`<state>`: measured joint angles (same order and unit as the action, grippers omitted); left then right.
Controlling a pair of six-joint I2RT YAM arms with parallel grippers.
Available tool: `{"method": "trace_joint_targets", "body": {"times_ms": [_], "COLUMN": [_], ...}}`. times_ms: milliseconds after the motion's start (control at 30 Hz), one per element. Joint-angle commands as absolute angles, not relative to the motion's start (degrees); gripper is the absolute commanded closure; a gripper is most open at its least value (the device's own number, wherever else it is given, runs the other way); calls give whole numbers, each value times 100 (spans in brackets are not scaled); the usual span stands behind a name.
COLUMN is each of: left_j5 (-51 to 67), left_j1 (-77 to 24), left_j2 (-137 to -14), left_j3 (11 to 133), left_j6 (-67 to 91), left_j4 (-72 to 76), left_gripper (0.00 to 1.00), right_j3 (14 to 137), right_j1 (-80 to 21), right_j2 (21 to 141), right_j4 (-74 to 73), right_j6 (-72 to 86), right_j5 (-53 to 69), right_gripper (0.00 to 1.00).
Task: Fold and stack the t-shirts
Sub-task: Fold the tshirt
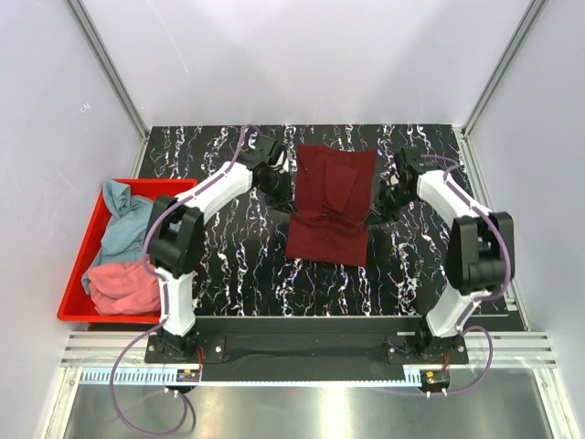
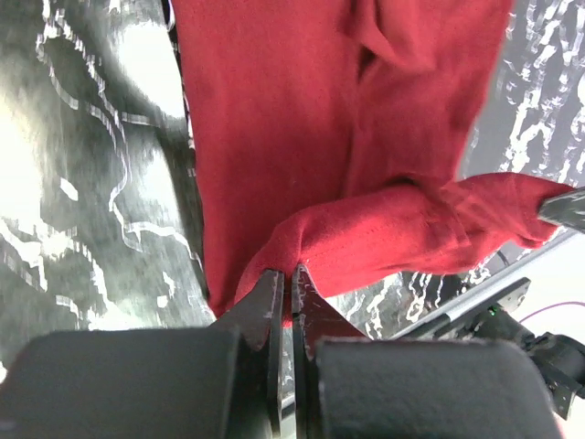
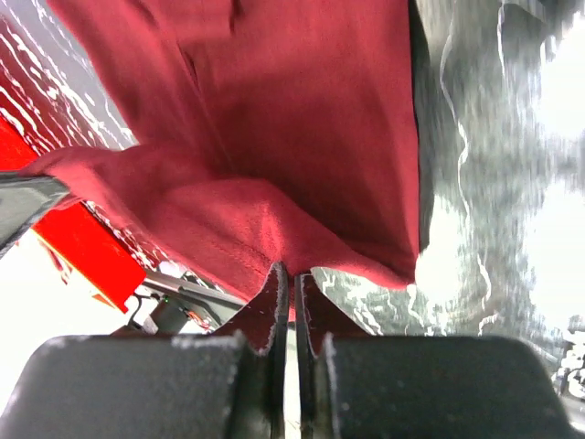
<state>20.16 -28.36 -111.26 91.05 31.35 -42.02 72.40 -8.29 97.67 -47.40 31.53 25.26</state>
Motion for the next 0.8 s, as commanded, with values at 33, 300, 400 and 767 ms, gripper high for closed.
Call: {"method": "trace_joint_targets", "body": {"times_ms": [33, 300, 400, 767], "left_j5": [2478, 2821, 2926, 2392], "left_j1": [-2751, -2566, -2558, -2330], "left_j2": [-11679, -12243, -12409, -12665], "left_j3": [9773, 10257, 10379, 10617], "left_j6": [2848, 2953, 2971, 2979], "left_j4": [-4324, -4228, -4201, -4060], "left_gripper": [99, 95, 94, 72], "right_j3": [7909, 8218, 8262, 9069], "right_j1": [-765, -660, -607, -308], "right_j2": [10334, 10907, 11004, 11881], "right_j4": [-4922, -4922, -4922, -4737], "right_j6": [2760, 2760, 2760, 2505], "right_j5": [2759, 2786, 2777, 2664], "right_gripper": [100, 100, 100, 68]}}
